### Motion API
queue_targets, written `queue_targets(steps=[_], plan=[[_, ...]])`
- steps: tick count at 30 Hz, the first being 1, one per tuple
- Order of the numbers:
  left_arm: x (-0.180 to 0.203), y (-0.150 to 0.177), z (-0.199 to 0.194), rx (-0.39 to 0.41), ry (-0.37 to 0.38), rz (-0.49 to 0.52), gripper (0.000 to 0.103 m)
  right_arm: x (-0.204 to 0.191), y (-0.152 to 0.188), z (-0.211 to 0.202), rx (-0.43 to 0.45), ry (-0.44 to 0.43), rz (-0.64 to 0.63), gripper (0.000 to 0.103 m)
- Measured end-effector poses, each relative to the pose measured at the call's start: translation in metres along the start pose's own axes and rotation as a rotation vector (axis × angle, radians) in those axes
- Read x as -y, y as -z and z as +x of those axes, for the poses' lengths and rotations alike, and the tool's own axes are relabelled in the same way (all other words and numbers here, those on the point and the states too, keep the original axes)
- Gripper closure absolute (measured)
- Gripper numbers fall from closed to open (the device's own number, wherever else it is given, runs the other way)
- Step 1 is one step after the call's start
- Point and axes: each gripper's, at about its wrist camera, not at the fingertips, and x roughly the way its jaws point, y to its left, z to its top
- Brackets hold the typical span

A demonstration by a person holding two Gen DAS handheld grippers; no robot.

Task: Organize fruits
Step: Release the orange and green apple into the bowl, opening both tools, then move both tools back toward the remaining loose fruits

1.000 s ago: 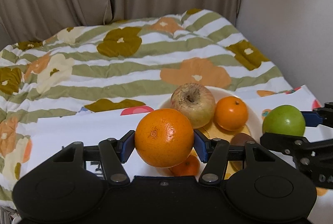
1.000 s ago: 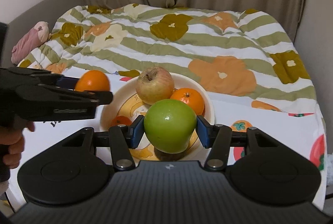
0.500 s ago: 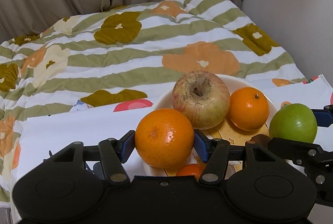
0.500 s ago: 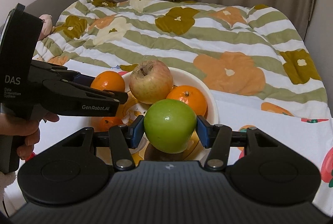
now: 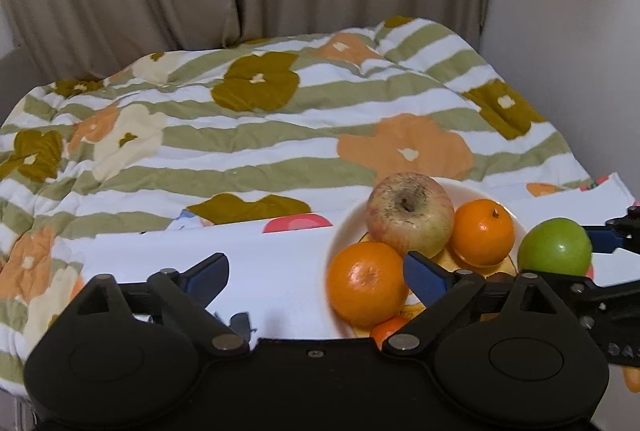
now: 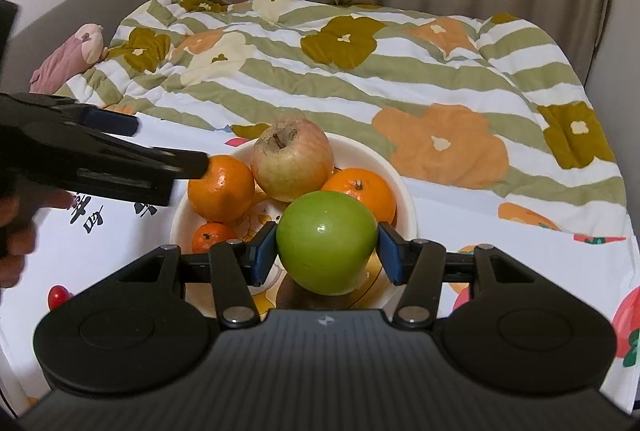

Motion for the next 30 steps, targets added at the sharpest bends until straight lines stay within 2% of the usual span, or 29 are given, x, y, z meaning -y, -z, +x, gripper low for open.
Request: queue_targets(steps=[9,24,25,29,30], plan=[[-0.013,0.021,-0.025,-0.002,-0.03,-0.05,0.004,-0.015,-0.01,0.017,-0.002,-0.038,-0.064,0.035],[-0.015,0.038,-0.022,-0.03,-0.064,-0.08,0.004,-0.031,-0.002,0.059,-0.034,-0.135,-0.201,0.035],[-0.014,0.038,-0.022,-0.028,-0.066,-0.078,0.004,-0.031,-0.002,0.058,-0.02,-0.14,-0.206,0.032],[-0.013,0.037,-0.024,-0.021,-0.068,-0.088,0.004,-0.034,-0.002,0.05,0.027,-0.127,-0.24,0.004],[-0.013,0.037,-0.025,-0.019,-0.068,-0.09,0.004,-0.035,-0.001,0.048,0.037,-0.118,-0.249,0.004]])
